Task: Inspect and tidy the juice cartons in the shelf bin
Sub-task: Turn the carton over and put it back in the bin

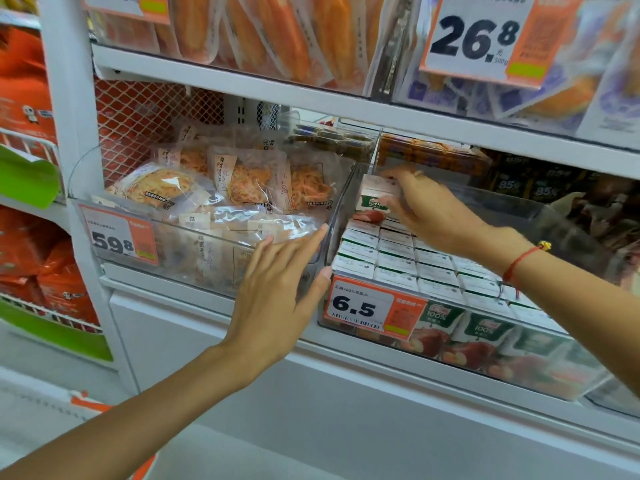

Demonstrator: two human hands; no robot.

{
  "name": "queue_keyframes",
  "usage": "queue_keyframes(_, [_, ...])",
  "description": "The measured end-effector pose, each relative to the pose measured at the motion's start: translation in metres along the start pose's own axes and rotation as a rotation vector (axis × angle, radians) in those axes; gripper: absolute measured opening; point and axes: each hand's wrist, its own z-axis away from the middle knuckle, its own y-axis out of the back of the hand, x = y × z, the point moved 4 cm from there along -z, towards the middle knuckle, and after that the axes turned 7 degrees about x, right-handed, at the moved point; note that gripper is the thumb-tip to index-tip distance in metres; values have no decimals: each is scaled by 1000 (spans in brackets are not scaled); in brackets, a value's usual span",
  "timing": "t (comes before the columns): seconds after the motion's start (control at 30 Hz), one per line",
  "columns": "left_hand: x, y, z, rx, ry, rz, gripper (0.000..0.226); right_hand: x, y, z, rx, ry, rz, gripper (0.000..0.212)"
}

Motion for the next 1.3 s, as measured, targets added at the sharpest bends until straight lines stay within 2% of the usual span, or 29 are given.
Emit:
queue_keyframes(0.07, [1, 6, -2, -39, 7, -6, 56, -11, 19, 15, 73, 49, 44, 38])
queue_keyframes(0.17, [7, 17, -7, -84, 65, -5, 52, -31, 48, 41, 146, 52, -21, 36])
queue_keyframes(0.3, [42, 40, -7, -95, 224, 134, 52, -52, 73, 81, 146, -122, -220, 38])
queue_keyframes(0.47, [96, 42, 13, -449, 375, 526, 36, -79, 86, 130, 102, -404, -628, 38])
queue_keyframes(0.53, [104, 39, 23, -501, 442, 671, 37, -88, 81, 147, 92, -501, -826, 39])
queue_keyframes(0.63, [108, 40, 39, -464, 498, 764, 33, -96, 73, 163, 79, -507, -931, 38])
queue_keyframes(0.83, [98, 44, 51, -400, 447, 688, 39, -95, 66, 178, -27, -456, -1022, 39])
queue_keyframes(1.13, [92, 34, 48, -362, 397, 651, 41, -87, 54, 178, -68, -433, -978, 27])
queue_keyframes(1.23, [91, 31, 47, -366, 448, 692, 37, -86, 50, 177, -50, -477, -1025, 28])
queue_keyframes(1.3, [90, 29, 47, -369, 564, 760, 30, -83, 46, 176, -50, -572, -1051, 28])
